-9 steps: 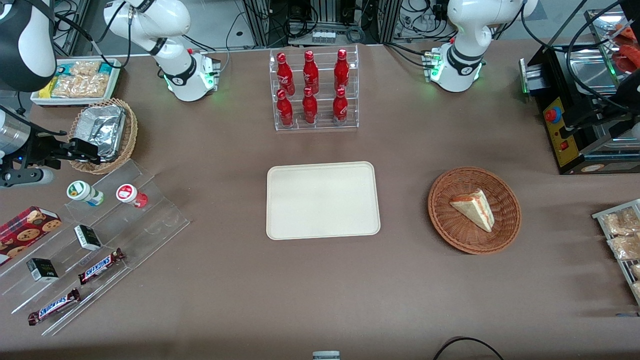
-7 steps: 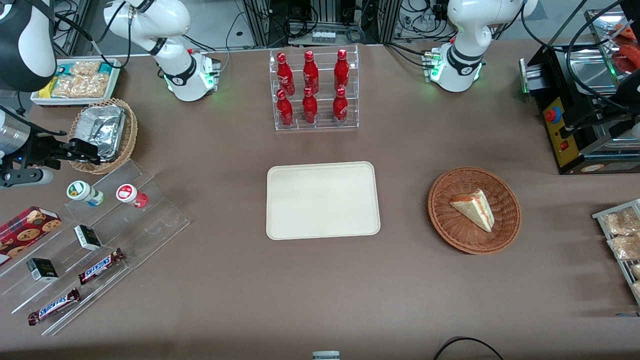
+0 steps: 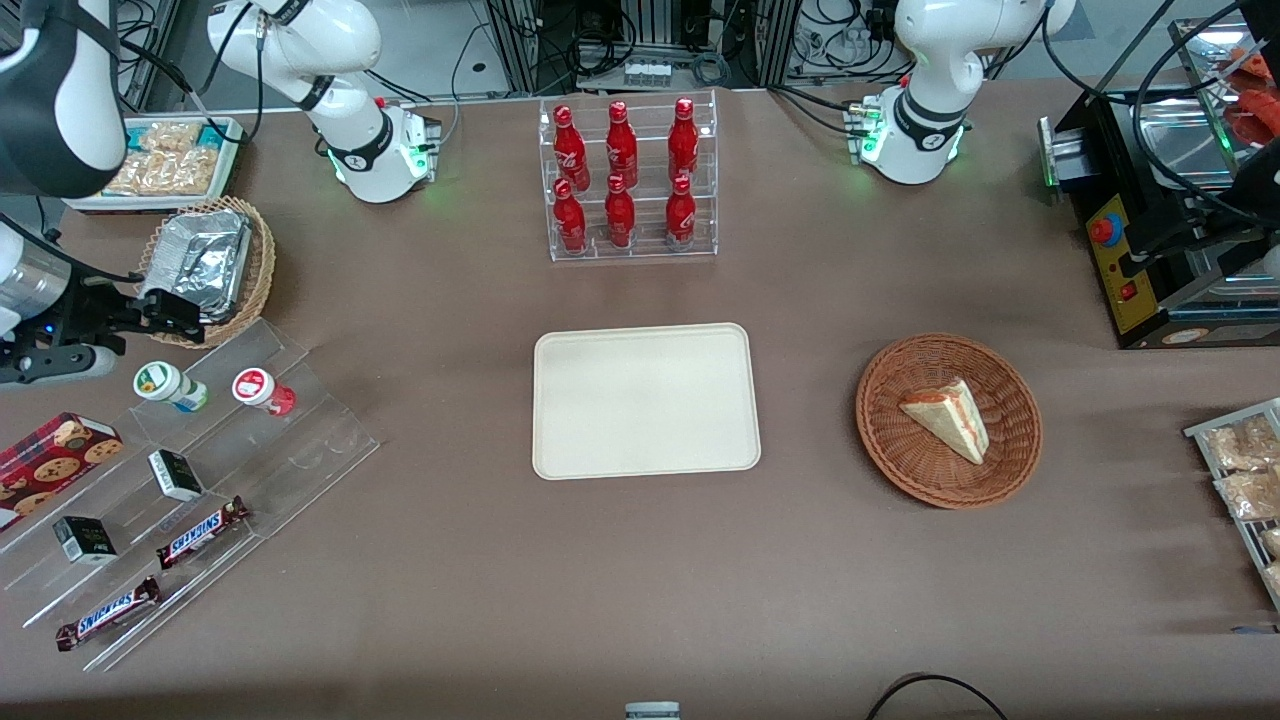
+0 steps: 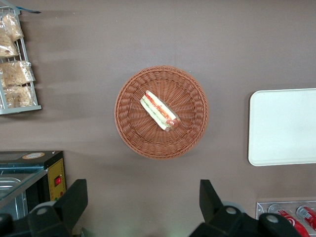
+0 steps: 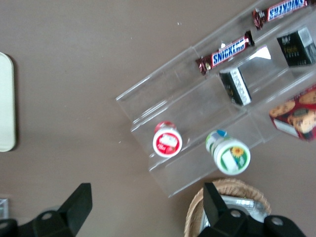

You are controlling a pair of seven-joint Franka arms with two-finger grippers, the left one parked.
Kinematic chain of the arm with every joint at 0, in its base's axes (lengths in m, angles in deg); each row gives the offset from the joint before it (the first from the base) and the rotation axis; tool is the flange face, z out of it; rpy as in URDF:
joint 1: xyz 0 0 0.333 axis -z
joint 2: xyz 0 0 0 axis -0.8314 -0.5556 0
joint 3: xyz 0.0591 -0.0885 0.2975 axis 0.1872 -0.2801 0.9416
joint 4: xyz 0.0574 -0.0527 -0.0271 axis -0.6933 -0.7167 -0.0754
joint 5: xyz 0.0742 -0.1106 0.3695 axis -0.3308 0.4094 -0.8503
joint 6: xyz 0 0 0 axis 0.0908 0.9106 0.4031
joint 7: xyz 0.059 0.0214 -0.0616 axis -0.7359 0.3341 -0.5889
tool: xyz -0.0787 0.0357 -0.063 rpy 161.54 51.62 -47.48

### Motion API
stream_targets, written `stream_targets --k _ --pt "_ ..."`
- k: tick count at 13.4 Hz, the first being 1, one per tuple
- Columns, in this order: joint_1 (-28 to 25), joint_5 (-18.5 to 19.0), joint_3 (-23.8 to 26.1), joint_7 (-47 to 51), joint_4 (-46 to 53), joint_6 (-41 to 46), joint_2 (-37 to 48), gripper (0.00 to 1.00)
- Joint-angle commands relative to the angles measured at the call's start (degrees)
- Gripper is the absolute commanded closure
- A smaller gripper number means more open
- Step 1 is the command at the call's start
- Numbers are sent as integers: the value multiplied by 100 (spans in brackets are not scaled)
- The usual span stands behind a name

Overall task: Place green gum on tray
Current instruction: 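Move the right gripper over the green-labelled gum tub on the acrylic shelf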

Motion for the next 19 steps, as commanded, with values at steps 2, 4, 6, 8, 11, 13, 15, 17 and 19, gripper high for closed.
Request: stream_targets --k 2,4,6,8,11,13,15,17,19 --pt "269 26 -22 -1098 -1065 -1240 323 0" --pt "452 36 -31 -1950 -1058 -1347 165 0" --pt "638 44 -31 -3258 -1058 -1426 16 0" --pt "831 44 -31 -4087 -1058 -1522 -151 0" --pt "1059 36 -31 -5010 -1067 -1777 -257 0" --pt "1122 -17 -31 -5066 -1110 -1839 -292 0" --pt "1235 -43 -23 -5057 -1285 -1997 -266 0" --pt "1253 -61 -31 -5057 -1522 -2199 -222 0" --pt "1341 -70 -22 -5057 -1725 -2427 -205 0"
